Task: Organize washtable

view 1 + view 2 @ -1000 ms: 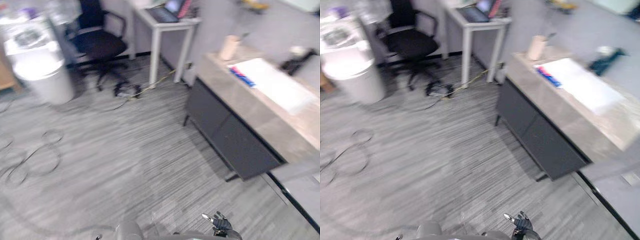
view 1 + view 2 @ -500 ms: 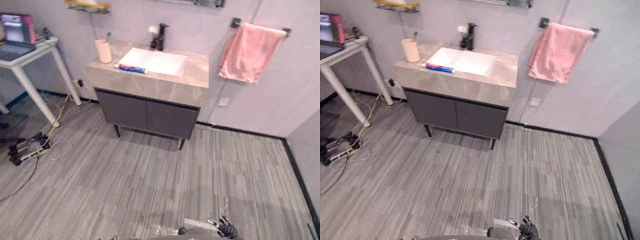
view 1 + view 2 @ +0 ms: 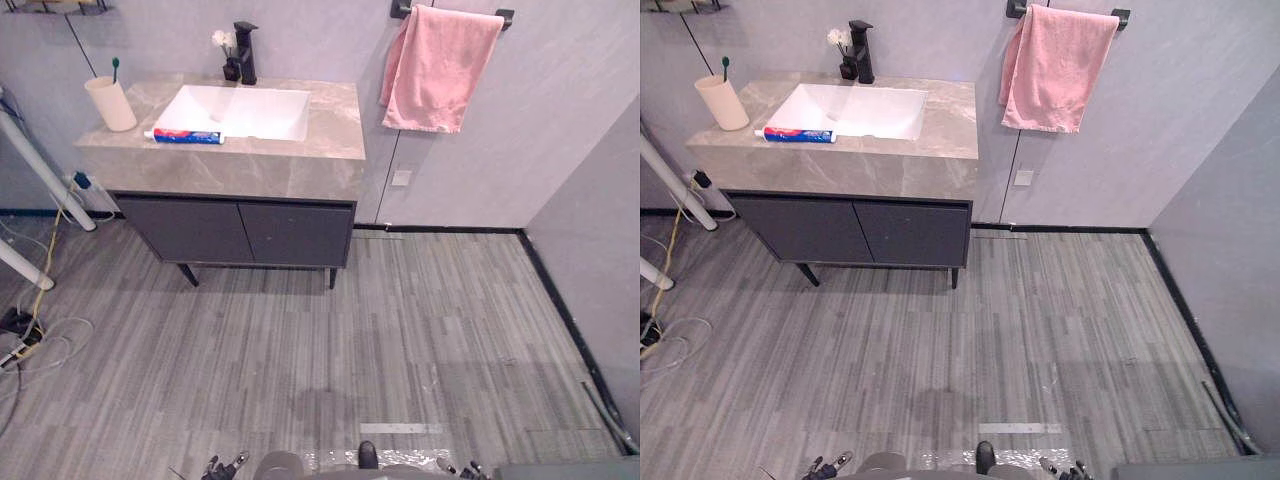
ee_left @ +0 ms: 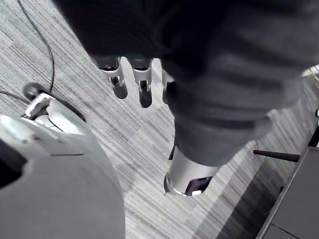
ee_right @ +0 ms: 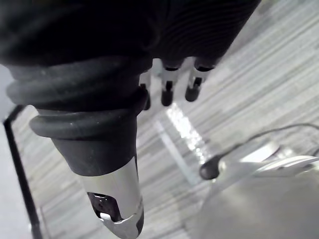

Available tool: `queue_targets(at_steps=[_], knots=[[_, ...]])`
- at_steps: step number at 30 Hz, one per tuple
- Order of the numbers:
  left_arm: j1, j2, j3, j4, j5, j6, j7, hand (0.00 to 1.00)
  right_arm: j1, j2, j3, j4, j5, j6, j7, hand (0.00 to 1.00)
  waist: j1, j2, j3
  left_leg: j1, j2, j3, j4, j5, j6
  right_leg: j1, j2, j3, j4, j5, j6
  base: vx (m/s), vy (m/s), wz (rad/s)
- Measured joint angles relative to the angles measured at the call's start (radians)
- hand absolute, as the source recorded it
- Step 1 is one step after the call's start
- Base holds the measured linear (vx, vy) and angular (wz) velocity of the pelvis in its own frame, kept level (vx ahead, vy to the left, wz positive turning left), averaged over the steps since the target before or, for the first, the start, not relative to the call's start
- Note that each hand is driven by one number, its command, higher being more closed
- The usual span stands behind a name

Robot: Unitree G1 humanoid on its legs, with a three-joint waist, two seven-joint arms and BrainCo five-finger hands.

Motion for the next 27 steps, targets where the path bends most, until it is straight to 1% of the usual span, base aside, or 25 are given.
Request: queue_targets(at_steps=[1, 2, 3, 4, 6, 7, 9, 10, 11, 12, 13, 14, 15, 16, 17, 18, 19, 20, 21, 22, 23, 24, 25, 26, 27], knots=[[0.004, 0.0, -0.007, 0.001, -0.01, 0.0, 0.001, 0.0, -0.004, 0.0, 0.001, -0.001, -0.001, 0.0, 0.0, 0.0, 0.002, 0.011, -0.003, 0.026, -0.025, 0.02, -0.049, 0.013, -0.008, 0.0, -0.015, 0.003, -0.005, 0.011, 0.019, 0.04, 0.226, -0.19], [0.011, 0.012, -0.02, 0.001, -0.012, -0.001, 0.001, 0.0, -0.002, 0.007, 0.004, -0.005, -0.001, -0.001, 0.0, 0.0, -0.004, -0.008, -0.015, 0.038, -0.048, 0.029, -0.102, 0.035, -0.005, -0.001, -0.039, -0.004, -0.017, 0.019, 0.026, 0.08, 0.176, -0.04], [0.008, 0.03, -0.055, 0.001, -0.011, -0.001, 0.001, 0.0, 0.0, 0.01, 0.02, -0.004, 0.0, -0.001, 0.001, 0.0, -0.002, -0.023, -0.015, 0.063, -0.078, 0.037, -0.161, 0.067, 0.012, -0.005, -0.066, -0.004, -0.018, 0.017, 0.028, 0.11, 0.201, 0.13], [0.003, 0.042, -0.083, 0.001, -0.011, 0.0, 0.001, 0.0, 0.004, 0.01, 0.028, -0.003, -0.001, -0.001, 0.0, 0.0, -0.002, -0.029, -0.015, 0.084, -0.104, 0.035, -0.209, 0.091, 0.033, -0.004, -0.087, -0.007, -0.017, 0.011, 0.036, 0.08, 0.173, 0.12], [-0.008, 0.052, -0.119, 0.001, -0.01, 0.0, 0.001, 0.0, 0.003, 0.01, 0.028, -0.003, -0.001, -0.003, -0.002, 0.0, -0.007, -0.028, -0.015, 0.096, -0.135, 0.017, -0.258, 0.114, 0.044, -0.005, -0.117, -0.032, -0.018, 0.001, 0.051, 0.08, 0.136, 0.3], [-0.019, 0.052, -0.128, 0.001, -0.008, 0.0, 0.001, 0.0, 0.003, 0.008, 0.028, -0.003, -0.001, -0.003, -0.005, 0.0, -0.007, -0.026, -0.014, 0.095, -0.144, 0.001, -0.263, 0.12, 0.047, -0.006, -0.125, -0.043, -0.019, -0.002, 0.054, 0.1, 0.111, 0.52], [-0.057, 0.054, -0.149, -0.011, -0.005, -0.001, 0.001, 0.0, 0.002, 0.005, 0.029, -0.003, -0.011, -0.002, -0.015, 0.0, -0.005, -0.03, -0.016, 0.057, -0.16, -0.038, -0.25, 0.121, 0.048, -0.018, -0.146, -0.098, -0.017, -0.011, 0.066, 0.11, 0.072, 0.72], [-0.076, 0.052, -0.148, -0.02, -0.005, 0.0, 0.001, 0.0, -0.012, 0.0, 0.037, -0.005, -0.019, 0.0, -0.017, 0.0, -0.004, -0.03, -0.006, 0.014, -0.172, -0.036, -0.177, 0.121, 0.046, -0.028, -0.152, -0.13, 0.0, -0.02, 0.05, 0.09, 0.045, 0.64], [-0.077, 0.048, -0.147, -0.031, -0.004, 0.0, 0.001, 0.0, -0.02, -0.002, 0.041, -0.01, -0.024, 0.002, -0.02, 0.0, -0.005, -0.032, 0.004, -0.023, -0.176, -0.024, -0.094, 0.12, 0.042, -0.028, -0.158, -0.141, 0.015, -0.031, 0.033, 0.06, 0.041, 0.53], [-0.077, 0.037, -0.14, -0.058, -0.013, -0.001, -0.001, 0.0, -0.036, 0.001, 0.049, -0.038, -0.035, 0.005, -0.021, 0.0, 0.001, -0.053, 0.034, -0.147, -0.17, 0.003, 0.117, 0.085, 0.002, -0.021, -0.189, -0.138, 0.038, -0.04, 0.02, 0.02, 0.1, 0.19], [-0.075, 0.032, -0.117, -0.081, -0.014, -0.006, 0.001, 0.0, -0.061, 0.009, 0.06, -0.04, -0.041, 0.007, -0.027, 0.0, 0.025, -0.052, 0.036, -0.183, -0.17, 0.002, 0.031, 0.063, 0.041, -0.017, -0.194, -0.107, 0.034, -0.065, -0.018, 0.01, 0.12, 0.0], [-0.073, 0.031, -0.114, -0.082, -0.015, -0.007, 0.001, 0.0, -0.071, 0.007, 0.063, -0.04, -0.041, 0.007, -0.031, 0.0, 0.027, -0.041, 0.036, -0.187, -0.153, 0.002, -0.036, 0.087, 0.024, -0.013, -0.185, -0.101, 0.029, -0.078, -0.035, 0.02, 0.174, -0.35], [-0.059, 0.033, -0.106, -0.086, -0.015, -0.007, 0.003, 0.0, -0.109, 0.006, 0.072, -0.043, -0.042, 0.007, -0.037, 0.0, 0.03, -0.031, 0.043, -0.19, -0.114, 0.056, -0.073, 0.184, 0.048, 0.007, -0.172, -0.075, 0.016, -0.145, -0.023, 0.03, 0.155, -0.37], [-0.048, 0.032, -0.101, -0.086, -0.015, -0.006, 0.006, 0.0, -0.118, 0.011, 0.079, -0.051, -0.042, 0.007, -0.038, 0.0, 0.037, -0.028, 0.039, -0.183, -0.106, 0.075, -0.07, 0.178, 0.055, 0.008, -0.17, -0.075, 0.012, -0.162, -0.024, 0.04, 0.131, -0.53], [-0.039, 0.025, -0.096, -0.085, -0.014, -0.009, 0.006, 0.0, -0.128, 0.022, 0.104, -0.07, -0.046, 0.006, -0.035, 0.0, 0.056, -0.015, 0.037, -0.181, -0.08, 0.101, -0.037, 0.143, 0.054, 0.0, -0.15, -0.091, 0.114, -0.189, -0.01, 0.09, 0.109, -0.4], [-0.025, 0.045, -0.097, -0.085, -0.011, -0.008, 0.006, 0.0, -0.133, 0.035, 0.113, -0.063, -0.054, 0.008, -0.034, 0.0, 0.058, -0.024, 0.036, -0.178, -0.069, 0.11, 0.01, 0.112, 0.059, 0.005, -0.148, -0.096, 0.224, -0.209, 0.005, 0.11, 0.06, -0.34], [-0.015, 0.051, -0.097, -0.086, -0.011, -0.008, 0.006, 0.0, -0.135, 0.039, 0.113, -0.055, -0.055, 0.012, -0.033, 0.0, 0.061, -0.026, 0.034, -0.174, -0.07, 0.124, 0.021, 0.104, 0.068, 0.01, -0.156, -0.1, 0.228, -0.222, 0.023, 0.13, 0.087, -0.34], [-0.002, 0.057, -0.095, -0.087, 0.002, -0.005, 0.007, 0.0, -0.141, 0.04, 0.113, -0.047, -0.064, 0.014, -0.033, 0.0, 0.064, -0.065, 0.014, -0.163, -0.079, 0.152, 0.03, 0.091, 0.08, 0.009, -0.169, -0.071, 0.217, -0.228, 0.055, 0.1, 0.077, -0.59], [0.015, 0.064, -0.096, -0.089, 0.036, 0.003, 0.004, 0.0, -0.141, 0.038, 0.107, -0.04, -0.081, 0.014, -0.033, 0.0, 0.066, -0.086, -0.016, -0.182, -0.091, 0.163, 0.033, 0.077, 0.088, -0.016, -0.18, -0.032, 0.2, -0.236, 0.07, 0.09, 0.113, -0.66], [0.022, 0.08, -0.108, -0.088, 0.069, 0.005, 0.002, 0.0, -0.133, 0.038, 0.1, -0.039, -0.088, 0.014, -0.034, 0.0, 0.066, -0.097, -0.045, -0.214, -0.101, 0.172, 0.029, 0.065, 0.095, -0.025, -0.19, -0.015, 0.165, -0.249, 0.057, 0.07, 0.102, -0.44], [0.02, 0.088, -0.118, -0.088, 0.083, 0.006, 0.001, 0.0, -0.129, 0.033, 0.093, -0.038, -0.089, 0.015, -0.034, 0.0, 0.064, -0.098, -0.048, -0.213, -0.108, 0.171, 0.017, 0.06, 0.104, -0.03, -0.192, -0.013, 0.175, -0.251, 0.057, 0.1, 0.087, -0.24], [0.015, 0.089, -0.136, -0.086, 0.102, 0.006, 0.001, 0.0, -0.126, 0.031, 0.077, -0.037, -0.088, 0.018, -0.035, 0.0, 0.055, -0.095, -0.044, -0.206, -0.111, 0.18, 0.005, 0.052, 0.117, -0.095, -0.182, -0.009, 0.327, -0.259, 0.073, 0.13, 0.08, -0.02], [0.014, 0.116, -0.175, -0.084, 0.13, 0.014, 0.002, 0.0, -0.109, 0.038, 0.073, -0.039, -0.085, 0.022, -0.032, 0.0, 0.036, -0.095, -0.04, -0.17, -0.131, 0.183, -0.028, 0.049, 0.122, -0.196, -0.173, 0.001, 0.605, -0.235, 0.073, 0.16, 0.079, 0.05], [0.014, 0.119, -0.185, -0.084, 0.133, 0.015, 0.002, 0.0, -0.103, 0.039, 0.073, -0.038, -0.085, 0.023, -0.032, 0.0, 0.033, -0.094, -0.04, -0.162, -0.136, 0.18, -0.034, 0.049, 0.122, -0.203, -0.173, 0.001, 0.626, -0.223, 0.074, 0.19, 0.104, 0.36], [0.016, 0.126, -0.216, -0.085, 0.15, 0.022, 0.001, 0.0, -0.077, 0.044, 0.072, -0.037, -0.084, 0.026, -0.031, 0.0, 0.015, -0.083, -0.042, -0.117, -0.155, 0.151, -0.066, 0.05, 0.122, -0.214, -0.172, 0.003, 0.702, -0.156, 0.087, 0.24, 0.114, 0.37]])
